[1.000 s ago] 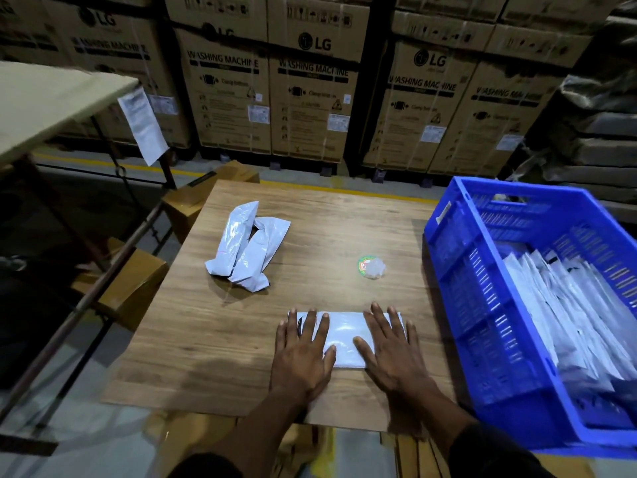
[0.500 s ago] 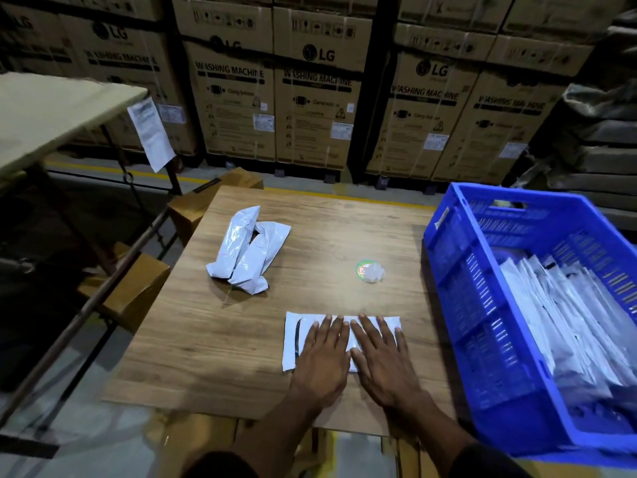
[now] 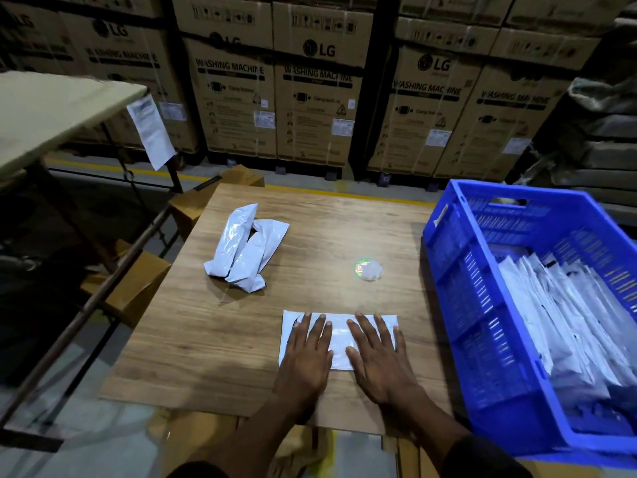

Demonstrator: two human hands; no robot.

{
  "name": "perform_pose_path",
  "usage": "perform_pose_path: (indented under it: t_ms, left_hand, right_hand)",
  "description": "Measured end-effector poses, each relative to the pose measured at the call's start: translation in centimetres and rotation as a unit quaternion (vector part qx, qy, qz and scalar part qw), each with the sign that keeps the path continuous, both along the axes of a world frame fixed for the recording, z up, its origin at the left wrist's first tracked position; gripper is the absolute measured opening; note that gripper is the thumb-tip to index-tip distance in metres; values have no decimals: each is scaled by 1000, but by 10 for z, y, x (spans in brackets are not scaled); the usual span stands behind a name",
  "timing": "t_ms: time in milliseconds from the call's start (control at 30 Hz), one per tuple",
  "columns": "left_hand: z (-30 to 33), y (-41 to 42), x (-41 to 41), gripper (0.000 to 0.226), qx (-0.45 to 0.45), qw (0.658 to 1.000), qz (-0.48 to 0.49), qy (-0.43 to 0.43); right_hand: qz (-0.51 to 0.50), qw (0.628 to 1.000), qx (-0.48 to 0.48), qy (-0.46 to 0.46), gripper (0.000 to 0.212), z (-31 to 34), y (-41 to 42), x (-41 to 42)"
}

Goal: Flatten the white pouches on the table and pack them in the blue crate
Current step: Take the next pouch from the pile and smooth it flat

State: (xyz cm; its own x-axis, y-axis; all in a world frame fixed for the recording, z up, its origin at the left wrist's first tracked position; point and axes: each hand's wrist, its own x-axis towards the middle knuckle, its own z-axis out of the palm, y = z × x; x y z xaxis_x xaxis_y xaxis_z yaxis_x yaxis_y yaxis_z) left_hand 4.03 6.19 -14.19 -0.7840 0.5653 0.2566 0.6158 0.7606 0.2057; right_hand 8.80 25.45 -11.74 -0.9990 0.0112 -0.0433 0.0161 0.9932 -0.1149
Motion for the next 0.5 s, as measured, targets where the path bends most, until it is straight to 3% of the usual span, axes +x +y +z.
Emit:
perform_pose_path:
  t_ms: [333,500]
  left_hand:
    - [10,-2,1,56,8,998,38,-44]
    - [12,-1,-2,50,10,997,48,-56]
  right_hand:
    - [-2,1000,-2,5,59,6,-6,-4]
    - [85,996,28,24,56,19,-27,-15]
